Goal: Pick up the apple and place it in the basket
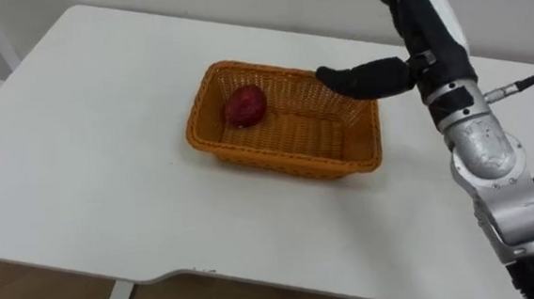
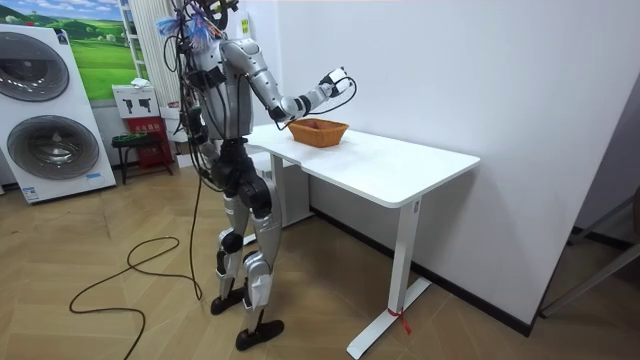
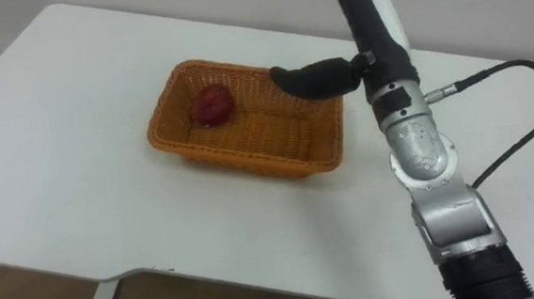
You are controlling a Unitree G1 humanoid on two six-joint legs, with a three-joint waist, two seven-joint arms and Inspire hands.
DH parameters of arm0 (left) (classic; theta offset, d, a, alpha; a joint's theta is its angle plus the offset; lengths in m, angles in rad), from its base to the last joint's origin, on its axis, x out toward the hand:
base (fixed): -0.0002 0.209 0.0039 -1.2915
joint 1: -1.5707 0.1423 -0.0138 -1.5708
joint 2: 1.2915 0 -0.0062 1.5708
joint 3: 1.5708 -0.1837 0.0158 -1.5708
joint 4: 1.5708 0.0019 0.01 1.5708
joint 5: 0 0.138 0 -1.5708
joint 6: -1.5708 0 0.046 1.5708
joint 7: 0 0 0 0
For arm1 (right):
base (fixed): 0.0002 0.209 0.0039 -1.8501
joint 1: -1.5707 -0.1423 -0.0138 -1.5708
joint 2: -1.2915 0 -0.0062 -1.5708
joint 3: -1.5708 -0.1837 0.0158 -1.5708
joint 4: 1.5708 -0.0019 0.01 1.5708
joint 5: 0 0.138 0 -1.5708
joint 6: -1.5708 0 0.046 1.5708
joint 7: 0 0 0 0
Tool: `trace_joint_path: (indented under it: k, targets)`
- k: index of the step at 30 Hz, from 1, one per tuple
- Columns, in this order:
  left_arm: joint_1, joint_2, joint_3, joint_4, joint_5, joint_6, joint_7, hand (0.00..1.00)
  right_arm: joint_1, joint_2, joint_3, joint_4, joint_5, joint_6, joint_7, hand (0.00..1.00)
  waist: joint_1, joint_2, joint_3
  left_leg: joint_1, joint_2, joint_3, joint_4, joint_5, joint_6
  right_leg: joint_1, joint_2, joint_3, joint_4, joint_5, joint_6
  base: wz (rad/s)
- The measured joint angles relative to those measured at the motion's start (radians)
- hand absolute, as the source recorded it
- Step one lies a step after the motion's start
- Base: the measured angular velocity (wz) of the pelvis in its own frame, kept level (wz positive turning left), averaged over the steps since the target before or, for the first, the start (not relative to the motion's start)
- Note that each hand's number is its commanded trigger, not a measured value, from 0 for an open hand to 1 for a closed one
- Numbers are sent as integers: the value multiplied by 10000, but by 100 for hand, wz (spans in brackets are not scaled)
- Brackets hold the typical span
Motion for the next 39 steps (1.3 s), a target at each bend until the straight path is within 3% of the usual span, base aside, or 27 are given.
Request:
trace_joint_path:
  k: [4, 6, 9, 11, 15, 18, 21, 25, 29, 31, 33, 35, 39]
  targets:
    - [162, 0, 246, 31, 109, 0, 56, 0, 19, -1, -641, -60, 357, -8, -681, 0, -318, 43, -22, -32, 2, 44, 10, 0, 0, -42, -2, 9, -3, 0, 0, -1]
    - [259, -19, 293, 156, 117, -4, 227, 0, 60, -2, -1273, -299, 400, -8, -1156, 0, -582, 113, -154, -137, 3, 80, 16, 0, 0, -166, -4, 24, 31, 0, 0, -4]
    - [381, -43, 457, 279, 127, -49, 395, 0, 369, -97, -2067, -897, 509, -233, -1928, 0, -725, 151, -204, -92, 7, 107, -5, 1, 1, -160, 4, 85, 21, 0, 0, -6]
    - [612, -35, 519, 340, 123, -90, 632, 0, 867, -431, -2622, -1100, 515, -457, -2681, 0, -1001, 127, -213, 78, 13, 110, -40, 1, 1, 72, 14, 111, -19, 0, 0, 0]
    - [846, -24, 571, 367, 124, -89, 673, 0, 1432, -465, -3630, -1113, 462, -468, -3654, 0, -1292, 2, -225, 173, 12, 339, -99, 1, 1, 46, 16, 247, -113, 0, 0, -14]
    - [881, -32, 1139, 534, 122, -87, 650, 0, 2030, -491, -4891, -1110, 706, -474, -4900, 0, -1461, -51, -191, 180, 20, 542, -128, 0, 1, -23, 20, 389, -95, 0, 0, -20]
    - [982, 46, 1253, 550, 116, -65, 658, 0, 2383, -501, -5548, -1020, 827, -591, -5806, 0, -1752, -53, -177, 173, 26, 611, -175, -1, 1, -75, 23, 432, -77, 2, -3, -10]
    - [1125, 71, 1368, 538, 34, 39, 664, 0, 2819, -538, -6394, 675, 1502, -792, -7090, 0, -2075, -51, -142, 158, 46, 727, -218, -3, 2, -189, 35, 579, 55, 10, -16, -9]
    - [1094, 66, 1497, 565, -147, 300, 674, 0, 3770, -471, -6458, 3548, 3377, -588, -7411, 0, -2186, -36, -178, -18, 45, 732, -185, -5, 2, -342, 40, 669, 69, 12, -20, 0]
    - [1095, 54, 1542, 628, -153, 392, 695, 0, 3930, -371, -6475, 4902, 4610, -343, -7413, 0, -2177, 77, -204, -24, 50, 751, -180, -5, 2, -365, 47, 688, 70, 13, -22, -2]
    - [1057, -33, 1595, 628, -157, 515, 795, 0, 4054, -138, -6503, 5895, 5420, -173, -7412, 0, -2192, 198, -184, -10, 51, 776, -168, -5, 2, -389, 47, 702, 78, 13, -21, -4]
    - [1075, -98, 1647, 537, -147, 576, 796, 0, 4336, 200, -6538, 6683, 6219, -146, -7327, 0, -2189, 469, -211, -19, 48, 829, -219, -4, 2, -419, 42, 739, 83, 3, -29, -4]
    - [1041, -107, 1911, 384, -135, 566, 847, 0, 4615, 676, -6262, 8024, 6330, -145, -7054, 0, -2183, 459, -216, 24, 52, 800, -272, 14, -24, -379, 52, 746, 72, -64, -76, 2]
